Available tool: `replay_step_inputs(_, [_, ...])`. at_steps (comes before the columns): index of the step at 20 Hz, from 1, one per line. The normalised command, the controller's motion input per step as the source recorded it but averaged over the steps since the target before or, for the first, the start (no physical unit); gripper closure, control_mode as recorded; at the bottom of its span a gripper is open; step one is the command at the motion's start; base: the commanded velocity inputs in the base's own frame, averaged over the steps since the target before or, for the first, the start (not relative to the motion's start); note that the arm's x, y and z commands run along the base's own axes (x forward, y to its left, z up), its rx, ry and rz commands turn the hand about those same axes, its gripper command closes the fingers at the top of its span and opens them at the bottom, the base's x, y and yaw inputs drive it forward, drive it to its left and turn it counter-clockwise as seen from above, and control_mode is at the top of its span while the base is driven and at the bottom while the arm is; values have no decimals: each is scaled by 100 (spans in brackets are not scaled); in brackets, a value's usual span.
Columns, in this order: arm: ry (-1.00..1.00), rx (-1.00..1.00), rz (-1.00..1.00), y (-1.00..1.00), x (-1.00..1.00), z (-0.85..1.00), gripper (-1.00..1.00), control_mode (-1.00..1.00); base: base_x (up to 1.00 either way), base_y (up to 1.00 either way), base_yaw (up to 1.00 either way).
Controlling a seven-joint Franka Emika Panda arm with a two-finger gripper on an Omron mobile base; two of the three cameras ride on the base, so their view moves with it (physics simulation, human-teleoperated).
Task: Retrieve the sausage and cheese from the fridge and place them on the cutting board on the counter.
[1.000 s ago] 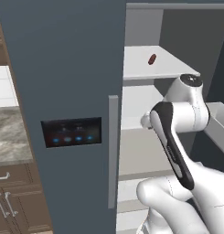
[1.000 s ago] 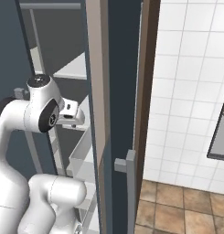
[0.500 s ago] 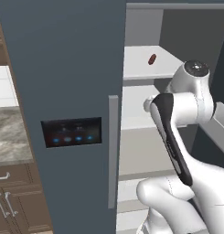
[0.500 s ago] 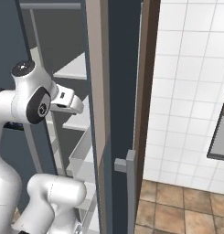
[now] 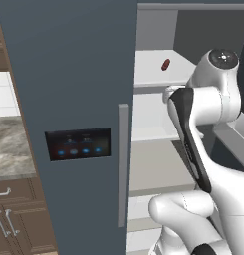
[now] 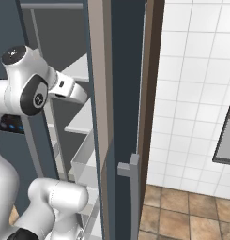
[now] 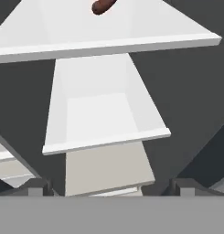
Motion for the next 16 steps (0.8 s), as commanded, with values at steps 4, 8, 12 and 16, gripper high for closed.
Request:
replay_step_inputs(4, [-27, 0, 0, -1, 4, 19, -100, -100, 0, 0, 0])
replay_step_inputs(8, [-29, 0, 0, -5, 21, 23, -100, -100, 0, 0, 0])
replay_step_inputs(12, [-11, 0, -3, -10, 14, 61, -100, -100, 0, 0, 0])
replay_step_inputs(16, [0, 0, -6, -9, 20, 58, -100, -100, 0, 0, 0])
